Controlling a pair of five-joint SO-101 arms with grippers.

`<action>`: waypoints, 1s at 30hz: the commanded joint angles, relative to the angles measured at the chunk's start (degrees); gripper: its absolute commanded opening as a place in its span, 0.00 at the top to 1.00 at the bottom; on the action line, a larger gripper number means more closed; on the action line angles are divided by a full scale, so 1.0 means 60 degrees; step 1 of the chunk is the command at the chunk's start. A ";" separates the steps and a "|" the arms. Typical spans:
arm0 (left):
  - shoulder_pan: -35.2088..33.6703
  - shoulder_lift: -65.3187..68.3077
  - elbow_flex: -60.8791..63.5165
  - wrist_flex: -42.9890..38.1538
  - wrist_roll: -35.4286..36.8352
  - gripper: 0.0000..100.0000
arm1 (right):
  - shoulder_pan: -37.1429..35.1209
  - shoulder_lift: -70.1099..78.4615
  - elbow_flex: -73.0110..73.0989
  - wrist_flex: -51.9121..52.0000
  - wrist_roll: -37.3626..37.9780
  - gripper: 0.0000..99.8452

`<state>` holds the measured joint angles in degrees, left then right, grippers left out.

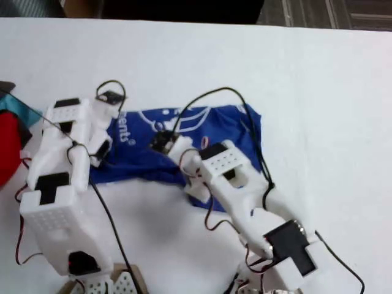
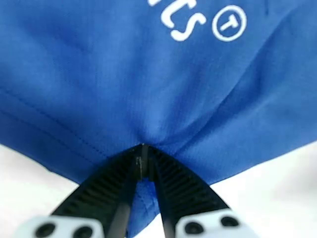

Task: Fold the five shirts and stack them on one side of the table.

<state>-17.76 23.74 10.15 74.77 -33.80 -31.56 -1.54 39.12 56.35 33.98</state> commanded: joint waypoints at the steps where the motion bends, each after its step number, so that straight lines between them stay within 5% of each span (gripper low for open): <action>1: -0.0044 0.0103 -0.0007 -0.0278 0.0015 0.97 | 0.0242 0.0183 -0.0117 -0.0051 0.0073 0.92; 19: -0.0044 0.0103 -0.0007 -0.0278 0.0015 0.97 | 0.0139 -0.0608 -0.0147 0.0432 0.0015 0.98; 30: -0.0044 0.0103 -0.0022 -0.0293 0.0015 0.97 | -0.1282 -0.2322 -0.0103 0.1927 0.0000 0.98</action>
<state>-17.76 23.74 10.15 74.77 -33.80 -36.75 -12.35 38.95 66.37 33.98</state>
